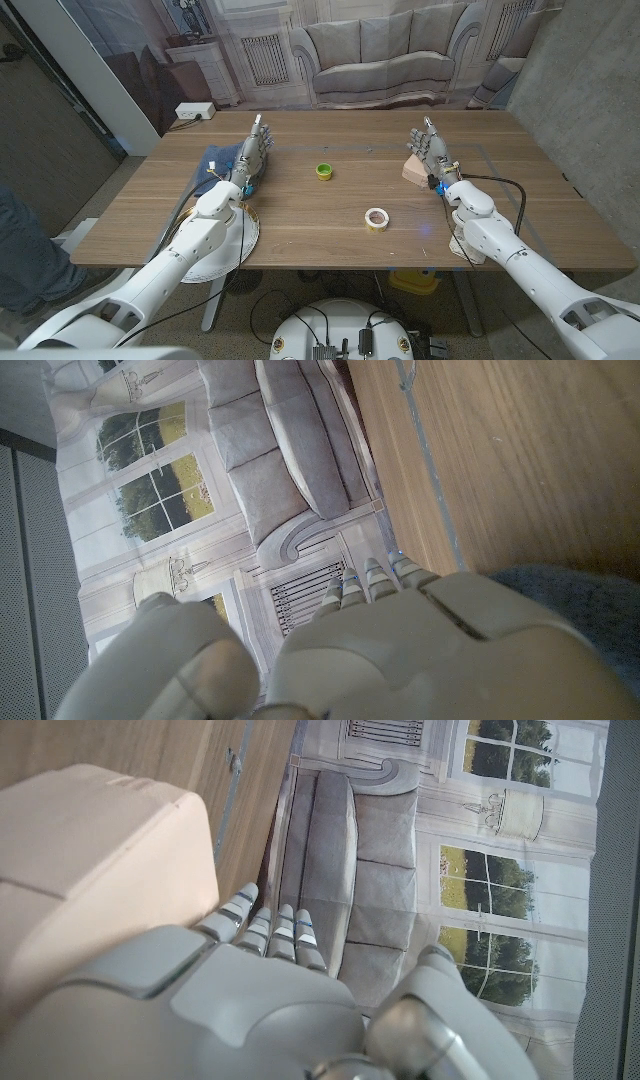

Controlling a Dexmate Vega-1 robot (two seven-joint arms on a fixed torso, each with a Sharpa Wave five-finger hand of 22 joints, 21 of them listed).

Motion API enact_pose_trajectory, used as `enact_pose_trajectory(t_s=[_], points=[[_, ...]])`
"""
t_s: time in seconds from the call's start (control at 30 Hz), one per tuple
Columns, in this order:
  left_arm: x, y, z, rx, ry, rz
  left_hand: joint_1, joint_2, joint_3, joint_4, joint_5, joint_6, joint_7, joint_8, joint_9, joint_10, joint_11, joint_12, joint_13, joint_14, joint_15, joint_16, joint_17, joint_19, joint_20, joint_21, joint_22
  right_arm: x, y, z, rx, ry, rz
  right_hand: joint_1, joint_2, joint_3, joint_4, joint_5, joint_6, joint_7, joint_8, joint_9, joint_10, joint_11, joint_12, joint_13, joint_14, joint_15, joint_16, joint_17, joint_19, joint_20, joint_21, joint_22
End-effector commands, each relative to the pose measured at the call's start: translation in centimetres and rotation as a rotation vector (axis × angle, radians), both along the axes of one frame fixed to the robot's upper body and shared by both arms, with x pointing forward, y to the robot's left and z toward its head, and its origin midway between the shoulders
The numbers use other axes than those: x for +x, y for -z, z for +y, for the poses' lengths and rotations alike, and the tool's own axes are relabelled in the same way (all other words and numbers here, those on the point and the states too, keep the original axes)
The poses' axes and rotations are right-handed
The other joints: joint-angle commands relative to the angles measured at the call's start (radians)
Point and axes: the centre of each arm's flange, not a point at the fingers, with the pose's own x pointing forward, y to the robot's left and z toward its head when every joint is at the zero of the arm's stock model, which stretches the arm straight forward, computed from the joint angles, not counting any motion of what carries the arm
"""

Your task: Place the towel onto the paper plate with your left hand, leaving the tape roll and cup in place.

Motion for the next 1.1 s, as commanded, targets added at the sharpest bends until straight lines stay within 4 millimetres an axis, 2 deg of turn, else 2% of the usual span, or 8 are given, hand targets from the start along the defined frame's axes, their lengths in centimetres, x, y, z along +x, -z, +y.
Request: enact_pose_trajectory(t_s=[0.03,0.3,0.7,1.1], points=[[0.0,-0.4,-0.9,-0.006,-0.011,0.002,0.009,-0.001,-0.002,0.005,0.007,-0.007,0.001,0.008,0.002,-0.008,0.004,0.006,0.004,-0.006,0.002,0.007,0.002,-0.01,-0.047,0.005,0.001,0.8,0.1,0.0,0.029,-0.025,-0.001,0.006,0.002,0.007,-0.001,0.003,0.011,0.004,0.005,0.001,0.014,-0.001,0.005,0.002,0.014,0.001,0.004,0.005,0.008,-0.027,0.004,0.002],[-0.3,-1.3,-1.2,0.017,-0.007,-0.016,0.017,0.01,-0.001,-0.001,0.012,0.015,0.006,0.018,0.002,0.014,0.003,0.017,0.0,0.014,0.007,0.014,0.001,0.004,-0.038,0.014,0.001,0.4,0.5,-0.5,0.04,-0.01,0.005,0.008,0.005,0.007,-0.002,0.003,0.014,0.002,0.004,0.002,0.018,0.001,0.006,0.002,0.016,0.003,0.003,0.005,0.008,-0.026,0.002,0.002],[-1.8,-2.8,-0.9,0.048,-0.023,-0.058,0.028,0.02,-0.002,-0.008,0.017,0.053,0.009,0.029,0.002,0.049,0.009,0.029,-0.003,0.046,0.006,0.021,0.0,0.024,-0.032,0.021,0.0,-0.1,0.5,-1.2,0.036,0.016,0.013,0.009,0.009,0.007,-0.002,0.003,0.02,0.003,0.005,0.002,0.021,0.002,0.005,0.002,0.019,0.004,0.001,0.006,0.007,-0.023,0.001,0.002],[-3.9,-3.4,1.0,0.081,-0.063,-0.061,0.038,0.028,-0.002,-0.015,0.021,0.085,0.012,0.037,0.003,0.081,0.007,0.037,-0.005,0.074,0.005,0.026,-0.001,0.045,-0.026,0.027,0.0,-0.4,0.5,-1.4,0.039,0.047,0.03,0.012,0.014,0.008,-0.003,0.001,0.022,0.008,0.003,0.002,0.024,0.008,0.005,0.003,0.009,0.007,-0.005,0.006,0.001,-0.021,-0.003,0.003]])
